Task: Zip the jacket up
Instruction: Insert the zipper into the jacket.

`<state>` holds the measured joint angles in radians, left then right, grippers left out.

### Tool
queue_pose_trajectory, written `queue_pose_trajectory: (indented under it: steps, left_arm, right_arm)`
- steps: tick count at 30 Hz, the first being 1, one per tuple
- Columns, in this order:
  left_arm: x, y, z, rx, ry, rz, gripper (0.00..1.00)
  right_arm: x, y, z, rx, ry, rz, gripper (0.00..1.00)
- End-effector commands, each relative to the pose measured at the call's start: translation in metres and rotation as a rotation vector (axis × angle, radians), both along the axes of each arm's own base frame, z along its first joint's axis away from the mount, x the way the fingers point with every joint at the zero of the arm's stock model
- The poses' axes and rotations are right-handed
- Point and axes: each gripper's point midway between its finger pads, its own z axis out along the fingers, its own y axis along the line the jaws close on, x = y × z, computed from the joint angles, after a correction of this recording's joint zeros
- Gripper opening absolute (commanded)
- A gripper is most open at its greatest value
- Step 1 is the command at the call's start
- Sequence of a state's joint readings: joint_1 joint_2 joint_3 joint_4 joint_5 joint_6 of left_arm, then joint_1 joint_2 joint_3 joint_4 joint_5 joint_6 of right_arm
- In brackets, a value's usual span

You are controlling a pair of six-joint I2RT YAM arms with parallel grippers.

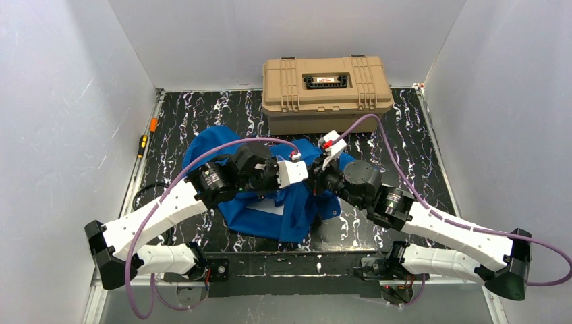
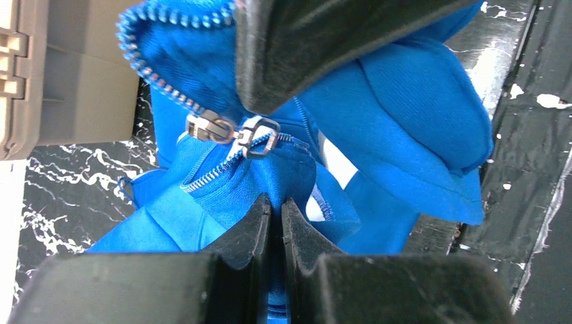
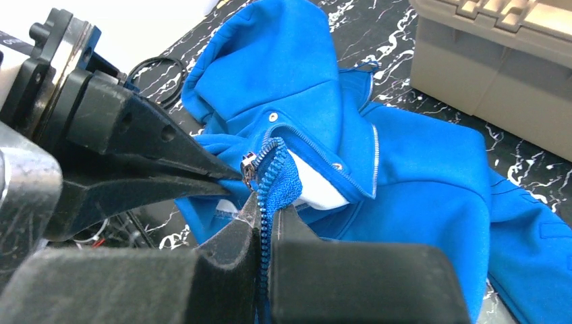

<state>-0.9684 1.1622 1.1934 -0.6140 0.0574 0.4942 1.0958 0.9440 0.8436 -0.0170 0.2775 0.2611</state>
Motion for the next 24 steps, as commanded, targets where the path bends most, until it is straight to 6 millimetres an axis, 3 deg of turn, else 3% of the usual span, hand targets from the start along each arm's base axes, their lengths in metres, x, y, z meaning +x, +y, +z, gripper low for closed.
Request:
queue_pose_trajectory:
  steps: [1, 5, 13, 18, 24]
  left_arm:
    - [0.011, 0.006, 0.016, -0.02, -0.073, 0.057, 0.0]
    - [0.009, 0.004, 0.025, -0.046, -0.078, 0.041, 0.0]
    - [-0.035, -0.011, 0.035, -0.134, 0.05, -0.156, 0.0]
    - [-0.047, -0.011, 0.043, -0.163, 0.047, -0.227, 0.0]
    - [-0.043, -0.011, 0.052, -0.172, -0.002, -0.233, 0.0]
  right_arm:
    - [-0.006, 0.015, 0.033, 0.127, 0.003, 0.033, 0.01]
    - [-0.003, 0.022, 0.017, 0.124, 0.044, 0.021, 0.01]
    - [0.013, 0.037, 0.005, 0.097, 0.034, -0.02, 0.01]
    - [0.017, 0.034, -0.008, 0.055, 0.042, -0.046, 0.01]
    - [0.019, 0.021, -0.034, -0.031, 0.057, -0.087, 0.01]
